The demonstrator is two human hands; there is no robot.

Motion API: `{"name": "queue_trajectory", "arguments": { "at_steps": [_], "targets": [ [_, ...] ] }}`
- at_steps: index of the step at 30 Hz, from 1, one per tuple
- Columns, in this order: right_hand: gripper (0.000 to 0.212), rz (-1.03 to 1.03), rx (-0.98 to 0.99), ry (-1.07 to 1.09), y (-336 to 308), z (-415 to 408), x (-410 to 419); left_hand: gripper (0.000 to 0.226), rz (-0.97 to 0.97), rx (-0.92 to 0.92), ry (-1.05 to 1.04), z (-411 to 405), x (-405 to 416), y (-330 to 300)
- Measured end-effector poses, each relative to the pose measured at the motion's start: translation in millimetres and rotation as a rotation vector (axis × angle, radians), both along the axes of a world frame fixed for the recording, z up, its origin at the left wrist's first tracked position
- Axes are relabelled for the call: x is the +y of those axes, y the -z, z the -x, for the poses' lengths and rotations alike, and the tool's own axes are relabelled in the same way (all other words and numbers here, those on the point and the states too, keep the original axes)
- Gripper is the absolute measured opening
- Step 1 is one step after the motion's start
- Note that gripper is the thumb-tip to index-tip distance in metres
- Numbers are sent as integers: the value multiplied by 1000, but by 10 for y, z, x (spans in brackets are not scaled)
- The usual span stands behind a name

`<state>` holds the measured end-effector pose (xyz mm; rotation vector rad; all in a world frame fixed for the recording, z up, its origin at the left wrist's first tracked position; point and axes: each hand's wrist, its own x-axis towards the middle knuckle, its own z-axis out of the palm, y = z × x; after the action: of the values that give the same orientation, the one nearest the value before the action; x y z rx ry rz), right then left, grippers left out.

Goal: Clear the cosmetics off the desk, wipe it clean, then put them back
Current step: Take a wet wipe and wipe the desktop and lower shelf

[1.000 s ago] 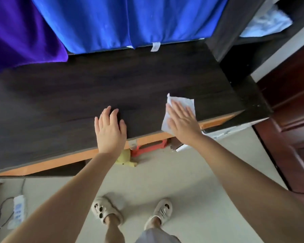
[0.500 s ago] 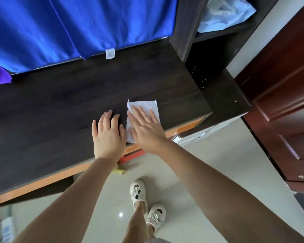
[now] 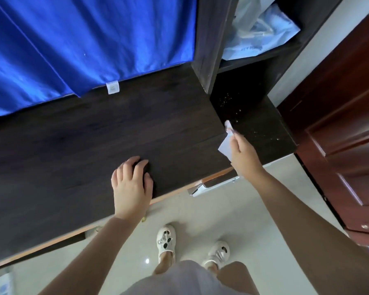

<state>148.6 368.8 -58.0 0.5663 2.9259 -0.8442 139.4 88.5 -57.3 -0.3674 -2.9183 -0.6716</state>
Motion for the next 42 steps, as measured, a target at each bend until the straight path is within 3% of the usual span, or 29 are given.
{"name": "queue_trajectory", "arguments": {
  "at_steps": [1,2,3,4,6,7,9,10,11,12,13,15,18,22,26,31,34,36,39,42],
  "targets": [
    [35,36,-52,61,7,-31,144,35,-29,11,54,-6,216,-29],
    [27,196,-97,142,-59,-58,286,34,-56,20,112,-21,455,-57],
    [22,271,-179,104,-83,-83,436,33,-82,24,170,-41,711,-83],
    [31,391,-279,114,6,-84,693,32,-107,24,229,-65,983,-100],
    [41,-187,-395,-134,230,-167,1346,32,-148,15,337,-152,1543,-81],
    [40,-322,-475,-165,361,-178,1699,32,-168,1,379,-214,1824,-40],
    [39,-424,-433,-200,454,-189,2255,31,-210,-43,416,-352,2354,92],
    [39,-277,-360,-79,432,-182,2416,31,-224,-77,413,-421,2597,189],
    [36,99,-246,208,382,-87,2559,32,-227,-117,394,-479,2811,293],
    [28,329,-154,301,387,-28,2655,35,-215,-158,358,-518,2986,408],
    [34,347,-130,346,378,-61,2718,39,-183,-191,306,-544,3121,530],
    [41,147,-110,177,574,-8,2848,46,-48,-240,188,-547,3271,777],
    [44,15,-89,-179,817,44,2726,51,155,-297,69,-561,3233,1094],
    [52,-171,-198,-283,1364,-34,2529,52,309,-298,2,-725,3030,1363],
    [54,-329,-102,-329,1481,-28,2241,55,335,-261,-9,-811,2972,1488],
    [56,-383,-16,-884,1587,53,1670,57,266,-252,-78,-866,3066,1558],
    [56,-395,26,-1106,1580,248,1907,60,276,-213,-90,-886,3050,1606],
    [60,-383,-40,-972,1549,419,2277,63,276,-216,-99,-884,3060,1593],
    [68,-415,-115,-582,1522,608,2747,65,310,-222,-99,-881,3064,1591],
    [62,-415,-160,-382,1519,619,2497,61,294,-234,-79,-889,3023,1617]
  ]
}}
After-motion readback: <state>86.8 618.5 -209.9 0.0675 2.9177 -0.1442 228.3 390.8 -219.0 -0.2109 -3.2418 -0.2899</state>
